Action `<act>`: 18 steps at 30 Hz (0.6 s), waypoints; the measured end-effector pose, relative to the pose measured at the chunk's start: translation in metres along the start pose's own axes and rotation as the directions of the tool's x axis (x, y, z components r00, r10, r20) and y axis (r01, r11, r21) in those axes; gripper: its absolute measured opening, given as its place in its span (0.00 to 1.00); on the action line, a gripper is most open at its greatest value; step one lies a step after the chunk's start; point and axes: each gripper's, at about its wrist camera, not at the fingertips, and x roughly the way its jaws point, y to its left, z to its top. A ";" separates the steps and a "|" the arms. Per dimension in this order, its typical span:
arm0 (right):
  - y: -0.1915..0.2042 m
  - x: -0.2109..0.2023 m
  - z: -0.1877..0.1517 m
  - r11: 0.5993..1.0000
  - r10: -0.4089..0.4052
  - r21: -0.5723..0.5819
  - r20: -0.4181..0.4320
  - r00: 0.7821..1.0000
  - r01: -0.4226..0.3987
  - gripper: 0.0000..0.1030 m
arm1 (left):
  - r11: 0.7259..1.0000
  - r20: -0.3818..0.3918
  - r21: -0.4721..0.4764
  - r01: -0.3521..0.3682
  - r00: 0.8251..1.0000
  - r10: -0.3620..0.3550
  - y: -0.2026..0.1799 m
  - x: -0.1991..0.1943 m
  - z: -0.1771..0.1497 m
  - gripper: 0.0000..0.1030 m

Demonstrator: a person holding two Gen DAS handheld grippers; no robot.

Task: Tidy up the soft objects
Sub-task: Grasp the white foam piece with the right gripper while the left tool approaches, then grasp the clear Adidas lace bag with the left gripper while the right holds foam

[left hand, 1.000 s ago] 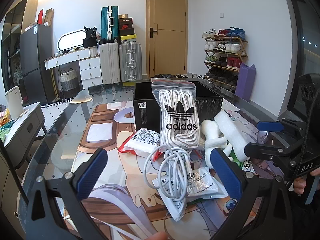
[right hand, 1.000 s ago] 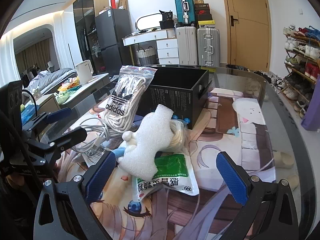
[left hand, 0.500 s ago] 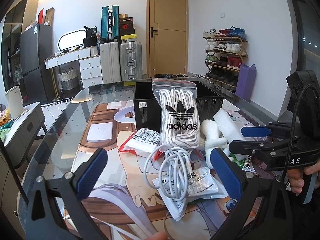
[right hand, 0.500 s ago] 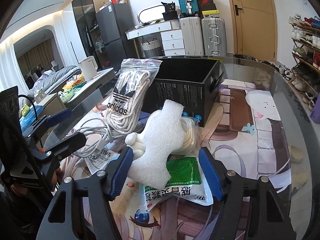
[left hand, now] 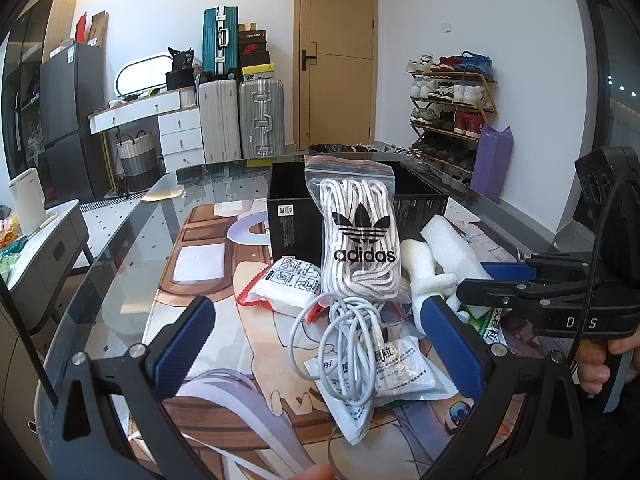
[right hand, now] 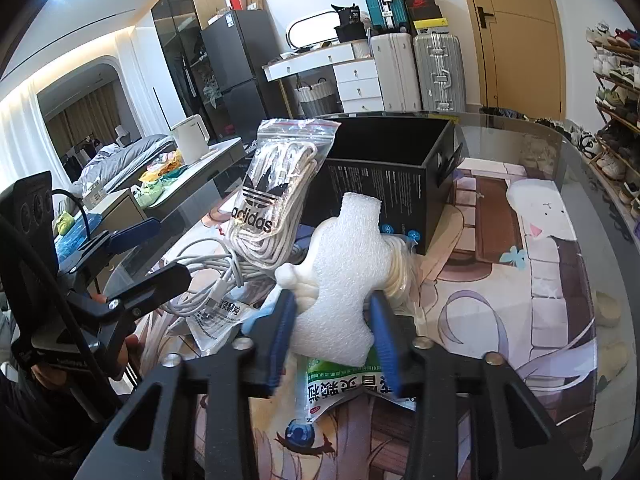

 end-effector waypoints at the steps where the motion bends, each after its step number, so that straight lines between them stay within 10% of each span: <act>1: 0.000 -0.001 0.000 1.000 0.000 -0.002 0.003 1.000 0.000 0.36 | 1.000 -0.003 -0.002 0.000 1.000 0.000 0.000 0.000 0.000 1.00; 18: -0.008 -0.026 -0.006 1.000 -0.008 0.001 0.074 0.997 0.008 0.34 | 1.000 -0.065 -0.002 -0.022 0.998 0.022 -0.006 0.019 0.024 1.00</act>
